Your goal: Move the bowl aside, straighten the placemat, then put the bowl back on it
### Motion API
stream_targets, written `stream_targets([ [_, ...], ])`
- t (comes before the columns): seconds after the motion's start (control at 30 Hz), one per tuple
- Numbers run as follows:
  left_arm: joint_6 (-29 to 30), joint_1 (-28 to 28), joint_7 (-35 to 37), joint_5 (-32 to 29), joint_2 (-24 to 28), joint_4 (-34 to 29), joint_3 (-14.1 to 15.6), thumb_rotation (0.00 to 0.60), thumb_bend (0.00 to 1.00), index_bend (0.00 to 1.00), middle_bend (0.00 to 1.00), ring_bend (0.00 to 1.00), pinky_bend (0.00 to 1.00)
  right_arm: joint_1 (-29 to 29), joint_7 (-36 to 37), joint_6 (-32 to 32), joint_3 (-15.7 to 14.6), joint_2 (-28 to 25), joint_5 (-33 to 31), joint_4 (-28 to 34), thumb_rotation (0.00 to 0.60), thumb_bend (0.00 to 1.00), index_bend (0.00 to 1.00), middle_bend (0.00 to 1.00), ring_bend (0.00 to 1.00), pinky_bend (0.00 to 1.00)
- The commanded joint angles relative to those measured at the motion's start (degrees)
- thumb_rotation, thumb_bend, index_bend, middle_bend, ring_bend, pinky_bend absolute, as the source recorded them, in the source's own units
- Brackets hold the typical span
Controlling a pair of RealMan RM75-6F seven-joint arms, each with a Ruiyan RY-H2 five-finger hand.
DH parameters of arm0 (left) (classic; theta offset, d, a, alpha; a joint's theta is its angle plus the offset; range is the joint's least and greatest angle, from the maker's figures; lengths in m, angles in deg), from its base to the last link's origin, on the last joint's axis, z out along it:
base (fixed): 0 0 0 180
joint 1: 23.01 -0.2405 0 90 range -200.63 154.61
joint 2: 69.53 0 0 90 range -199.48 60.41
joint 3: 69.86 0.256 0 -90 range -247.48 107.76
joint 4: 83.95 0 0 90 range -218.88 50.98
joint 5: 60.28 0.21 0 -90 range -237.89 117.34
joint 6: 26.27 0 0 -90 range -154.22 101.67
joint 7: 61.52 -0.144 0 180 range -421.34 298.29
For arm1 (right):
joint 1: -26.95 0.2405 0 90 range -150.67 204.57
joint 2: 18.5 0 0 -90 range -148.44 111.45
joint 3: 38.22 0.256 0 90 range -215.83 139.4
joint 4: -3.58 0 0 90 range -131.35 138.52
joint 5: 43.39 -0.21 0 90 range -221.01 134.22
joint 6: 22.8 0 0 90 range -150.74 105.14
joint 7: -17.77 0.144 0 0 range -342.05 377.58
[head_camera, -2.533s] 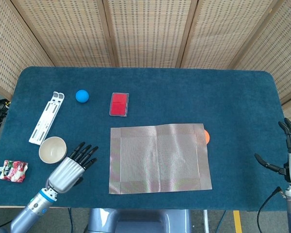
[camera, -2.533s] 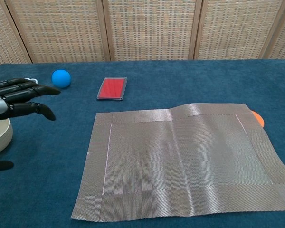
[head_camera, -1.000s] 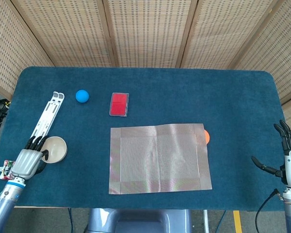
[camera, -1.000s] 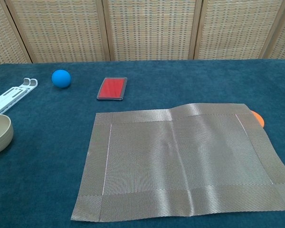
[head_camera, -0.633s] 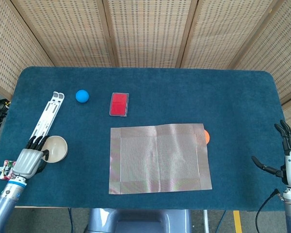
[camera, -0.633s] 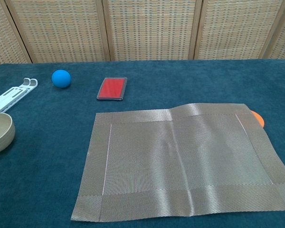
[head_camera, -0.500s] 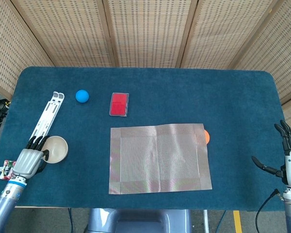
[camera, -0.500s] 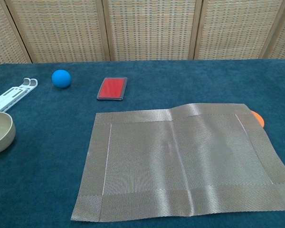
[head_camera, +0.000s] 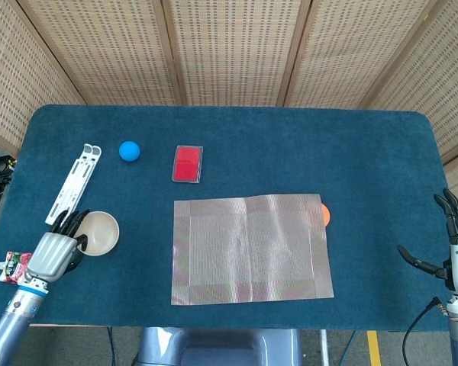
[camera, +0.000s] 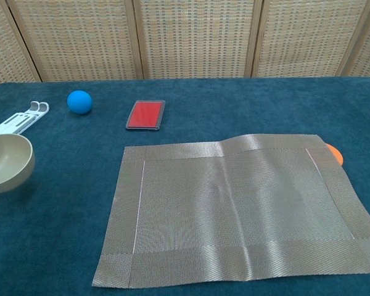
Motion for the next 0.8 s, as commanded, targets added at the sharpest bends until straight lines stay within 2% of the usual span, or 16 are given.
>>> stream_targets([
  [0.03, 1.35, 0.54, -1.26, 1.60, 0.46, -2.24, -0.46, 0.600, 0.48, 0.66, 0.00, 0.00, 0.00, -0.03, 0.19, 0.03, 0.04, -0.05, -0.06, -0.03, 0.600, 0.31, 0.12, 0.00, 0.00, 0.00],
  [0.33, -0.55, 5.02, -7.79, 4.03, -0.10, -10.91, -3.29, 0.600, 0.48, 0.66, 0.00, 0.00, 0.00, -0.02, 0.89, -0.23, 0.25, -0.28, -0.49, -0.14, 0.600, 0.31, 0.12, 0.00, 0.00, 0.00],
  [0.57, -5.67, 9.66, -13.21, 3.57, -4.28, -15.22, -5.74, 0.600, 0.48, 0.66, 0.00, 0.00, 0.00, 0.00, 1.53, -0.56, 0.48, -0.45, -0.99, -0.38, 0.600, 0.31, 0.12, 0.00, 0.00, 0.00],
  [0.8, -10.81, 14.01, -18.79, 2.00, -10.22, -16.09, -7.85, 0.600, 0.48, 0.67, 0.00, 0.00, 0.00, 0.06, 2.63, -1.23, 0.90, -0.64, -2.02, -0.88, 0.600, 0.31, 0.12, 0.00, 0.00, 0.00],
])
